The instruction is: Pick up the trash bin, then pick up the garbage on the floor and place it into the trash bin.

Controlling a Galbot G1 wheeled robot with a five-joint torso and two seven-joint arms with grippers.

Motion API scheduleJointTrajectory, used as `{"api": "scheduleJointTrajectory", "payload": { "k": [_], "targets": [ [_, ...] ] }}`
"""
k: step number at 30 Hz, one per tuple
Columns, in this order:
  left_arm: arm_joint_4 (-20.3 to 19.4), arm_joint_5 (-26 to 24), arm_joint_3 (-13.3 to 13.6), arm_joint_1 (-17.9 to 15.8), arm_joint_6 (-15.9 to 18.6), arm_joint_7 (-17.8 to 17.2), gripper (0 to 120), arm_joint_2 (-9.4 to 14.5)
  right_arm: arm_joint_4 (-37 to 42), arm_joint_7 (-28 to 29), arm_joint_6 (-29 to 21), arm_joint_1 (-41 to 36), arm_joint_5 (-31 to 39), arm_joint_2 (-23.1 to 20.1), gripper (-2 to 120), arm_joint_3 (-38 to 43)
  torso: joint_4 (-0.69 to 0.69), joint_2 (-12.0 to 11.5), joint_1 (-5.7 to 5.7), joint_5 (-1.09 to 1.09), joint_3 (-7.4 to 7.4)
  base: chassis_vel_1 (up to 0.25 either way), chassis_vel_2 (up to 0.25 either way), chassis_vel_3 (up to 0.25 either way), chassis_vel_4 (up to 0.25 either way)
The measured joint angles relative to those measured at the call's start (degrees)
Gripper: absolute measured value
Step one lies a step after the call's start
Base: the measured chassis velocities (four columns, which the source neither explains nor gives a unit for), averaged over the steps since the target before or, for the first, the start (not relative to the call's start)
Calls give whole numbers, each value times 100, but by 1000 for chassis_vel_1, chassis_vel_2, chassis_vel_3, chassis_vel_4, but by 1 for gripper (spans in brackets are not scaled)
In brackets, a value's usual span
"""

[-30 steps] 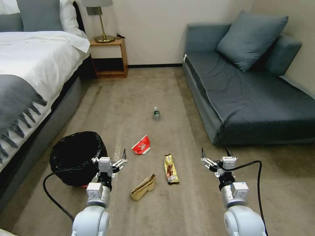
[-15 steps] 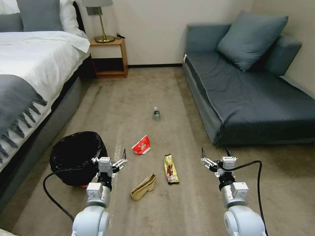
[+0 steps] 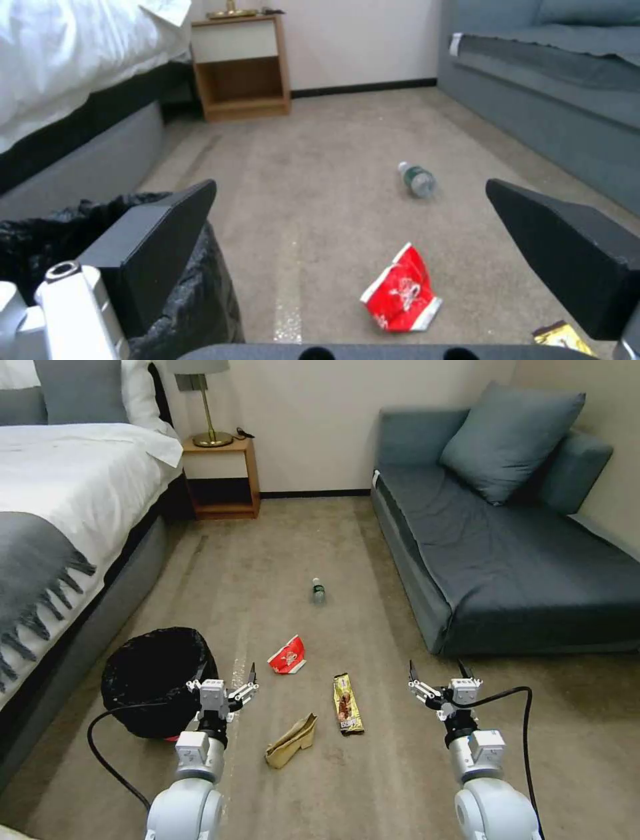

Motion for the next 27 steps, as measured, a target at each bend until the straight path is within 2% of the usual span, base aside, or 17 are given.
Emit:
{"api": "scheduleJointTrajectory", "payload": {
  "k": [16, 19, 20, 23, 24, 26, 27],
  "targets": [
    [-1, -27, -27, -12, -4, 0, 100, 21, 0, 0, 0, 0, 0, 0, 100, 0, 0, 0, 0, -1, 0, 0, 0, 0, 0],
    [-64, -483, -396, -232, -174, -137, 100, 285, 25, 2, 76, 19, -36, 37, 100, -35, -1, 0, 0, 0, 0, 0, 0, 0, 0],
    [-64, -483, -396, -232, -174, -137, 100, 285, 25, 2, 76, 19, -36, 37, 100, -35, -1, 0, 0, 0, 0, 0, 0, 0, 0],
    [-157, -1231, -988, -581, -462, -379, 100, 704, 321, 48, 789, 258, -498, 451, 100, -454, 0, 0, 0, -2, 0, 0, 0, 0, 0],
    [-157, -1231, -988, -581, -462, -379, 100, 704, 321, 48, 789, 258, -498, 451, 100, -454, 0, 0, 0, -2, 0, 0, 0, 0, 0],
    [-215, -1706, -1373, -802, -647, -542, 100, 976, 365, 48, 1022, 364, -616, 608, 100, -670, 2, 0, 0, -4, 0, 0, 0, 0, 0],
    [-237, -1833, -1479, -864, -705, -584, 100, 1050, 327, 32, 1016, 372, -585, 622, 100, -726, 1, 0, 0, 4, 0, 0, 0, 0, 0]
  ]
}}
